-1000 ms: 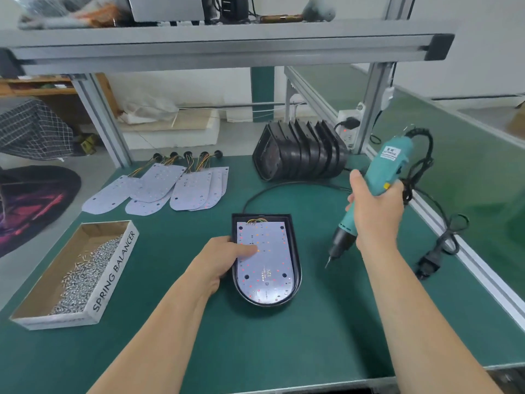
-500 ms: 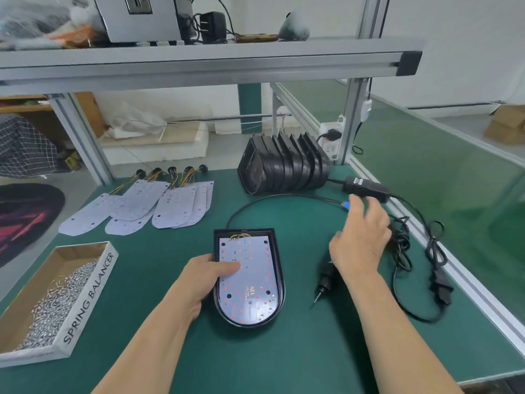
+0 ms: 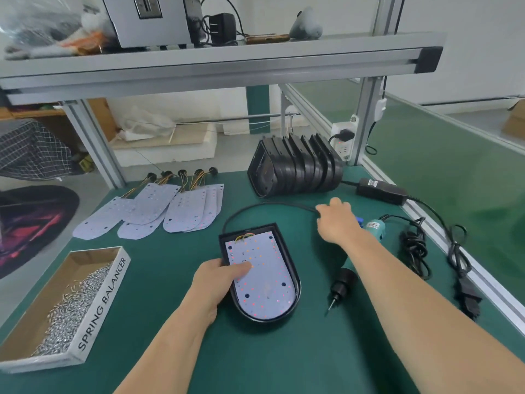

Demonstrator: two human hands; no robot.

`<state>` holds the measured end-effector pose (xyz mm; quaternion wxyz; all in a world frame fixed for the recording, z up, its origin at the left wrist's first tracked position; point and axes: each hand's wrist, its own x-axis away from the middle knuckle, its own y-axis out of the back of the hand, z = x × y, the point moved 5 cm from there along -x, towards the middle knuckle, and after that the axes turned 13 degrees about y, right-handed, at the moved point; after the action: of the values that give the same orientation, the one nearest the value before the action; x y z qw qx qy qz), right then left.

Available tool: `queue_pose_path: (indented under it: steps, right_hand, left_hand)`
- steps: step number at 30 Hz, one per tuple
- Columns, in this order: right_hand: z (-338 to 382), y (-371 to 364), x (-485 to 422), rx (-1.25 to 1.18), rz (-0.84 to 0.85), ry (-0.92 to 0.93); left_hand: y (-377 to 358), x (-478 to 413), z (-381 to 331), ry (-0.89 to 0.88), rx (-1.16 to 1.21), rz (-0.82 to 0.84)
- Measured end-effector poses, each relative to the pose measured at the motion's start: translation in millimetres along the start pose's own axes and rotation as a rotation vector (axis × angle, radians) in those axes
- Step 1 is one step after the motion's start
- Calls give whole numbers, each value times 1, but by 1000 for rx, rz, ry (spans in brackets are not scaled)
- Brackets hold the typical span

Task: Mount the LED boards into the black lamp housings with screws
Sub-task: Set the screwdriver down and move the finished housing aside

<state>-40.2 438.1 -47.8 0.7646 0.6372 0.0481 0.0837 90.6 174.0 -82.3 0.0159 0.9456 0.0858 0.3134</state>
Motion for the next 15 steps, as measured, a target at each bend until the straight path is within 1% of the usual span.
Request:
queue_pose_path:
  steps: [3,6,10,13,15]
  right_hand:
    - [36,-2,25,-25,-46,99]
    - [74,0,50,-161,-43,152]
    - [99,-11,74,-498,65,123]
    - [94,-19,86,-799,101,36]
    - [89,-19,89,-850,74,3]
  left_hand:
    - [1,-3,1,-15,-15,-36]
    - [2,-2,2,-26,-29,-64]
    - [3,1,0,-59,-60,-76]
    - [3,3,1,-89,-109,-63]
    - [3,5,-1,-121,-161,-126]
